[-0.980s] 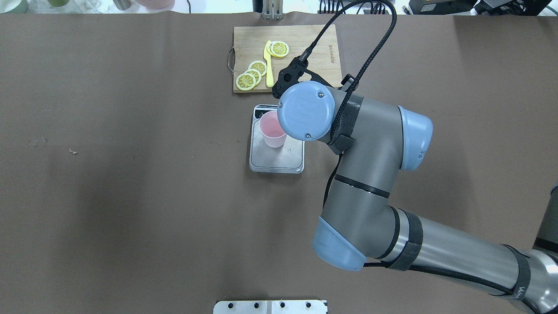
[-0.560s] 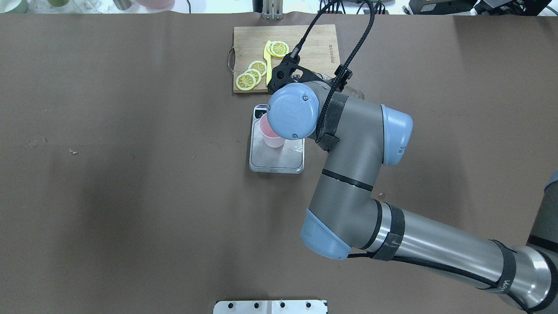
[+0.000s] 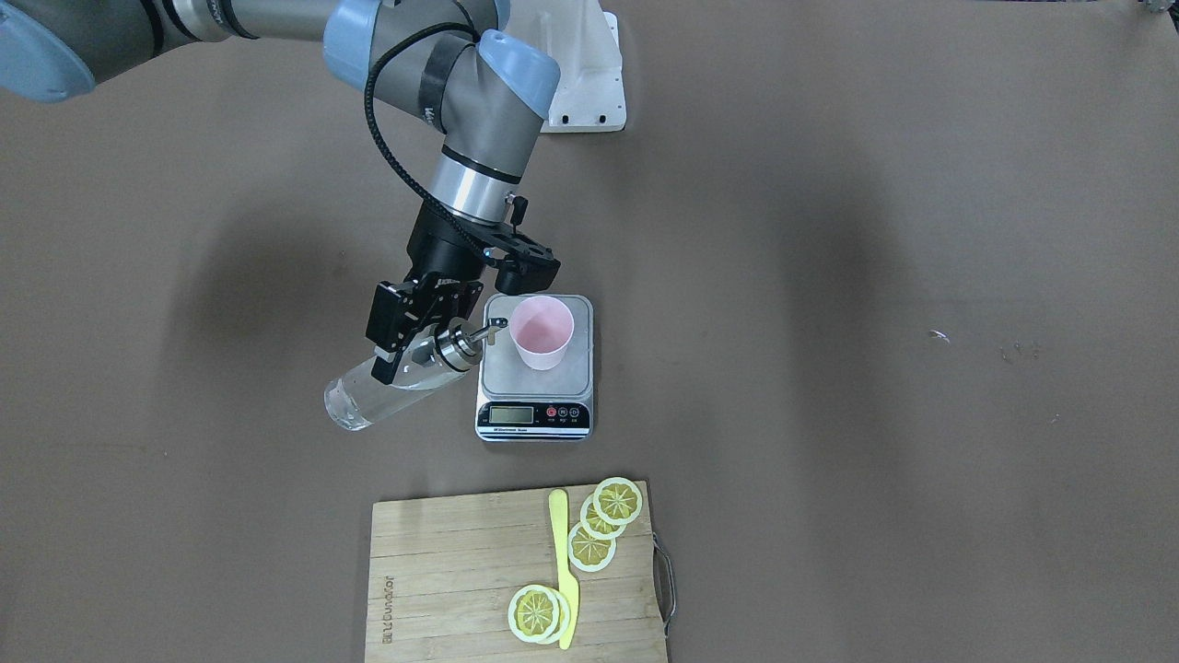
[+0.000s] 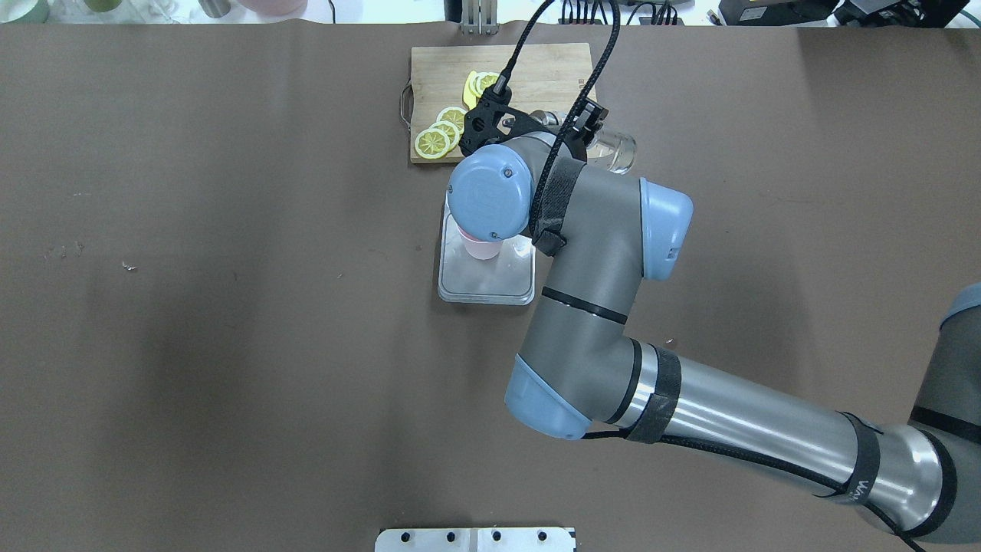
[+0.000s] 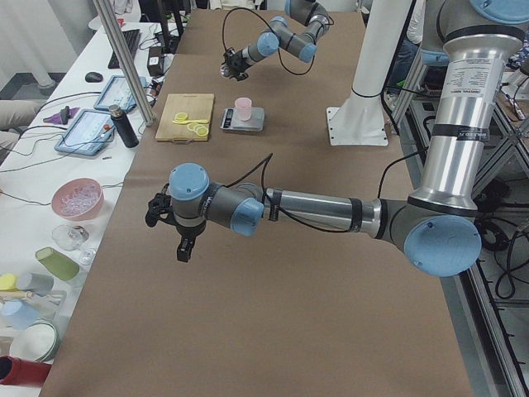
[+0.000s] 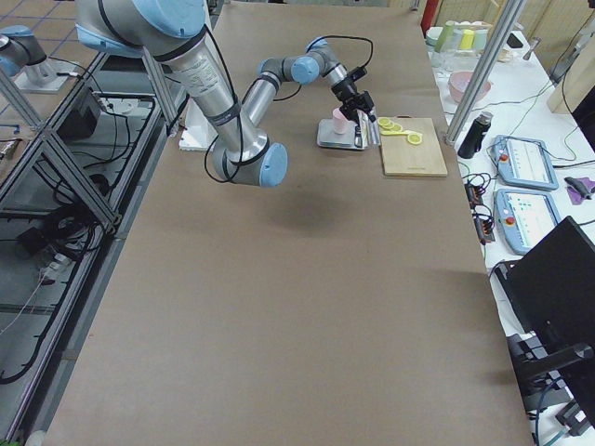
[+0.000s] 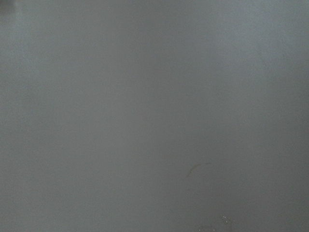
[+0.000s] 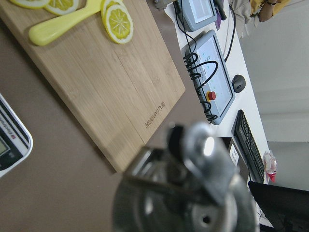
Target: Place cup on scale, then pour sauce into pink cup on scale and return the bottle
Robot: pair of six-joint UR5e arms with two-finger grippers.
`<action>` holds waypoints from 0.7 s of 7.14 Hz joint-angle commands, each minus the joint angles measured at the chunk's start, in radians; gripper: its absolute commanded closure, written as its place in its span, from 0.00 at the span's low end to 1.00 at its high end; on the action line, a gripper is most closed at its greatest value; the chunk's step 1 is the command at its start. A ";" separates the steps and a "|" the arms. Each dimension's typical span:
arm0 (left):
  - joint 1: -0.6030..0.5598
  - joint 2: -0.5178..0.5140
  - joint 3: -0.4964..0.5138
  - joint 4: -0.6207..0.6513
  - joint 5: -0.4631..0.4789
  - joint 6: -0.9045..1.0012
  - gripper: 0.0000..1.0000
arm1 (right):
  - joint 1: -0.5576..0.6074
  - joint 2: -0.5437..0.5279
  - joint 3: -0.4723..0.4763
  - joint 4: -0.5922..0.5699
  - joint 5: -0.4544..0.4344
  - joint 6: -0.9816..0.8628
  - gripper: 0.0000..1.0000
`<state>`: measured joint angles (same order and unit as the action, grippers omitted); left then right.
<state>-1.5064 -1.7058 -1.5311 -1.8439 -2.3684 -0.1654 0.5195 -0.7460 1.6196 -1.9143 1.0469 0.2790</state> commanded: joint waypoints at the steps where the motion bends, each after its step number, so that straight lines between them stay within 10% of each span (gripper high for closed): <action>1: 0.000 0.000 0.003 0.000 -0.002 0.000 0.03 | -0.001 -0.024 0.003 -0.003 -0.068 -0.011 1.00; 5: -0.002 0.000 0.012 0.000 -0.024 -0.002 0.03 | -0.048 -0.024 -0.006 -0.040 -0.159 -0.009 1.00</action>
<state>-1.5066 -1.7058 -1.5230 -1.8435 -2.3808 -0.1671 0.4853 -0.7737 1.6182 -1.9398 0.9114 0.2688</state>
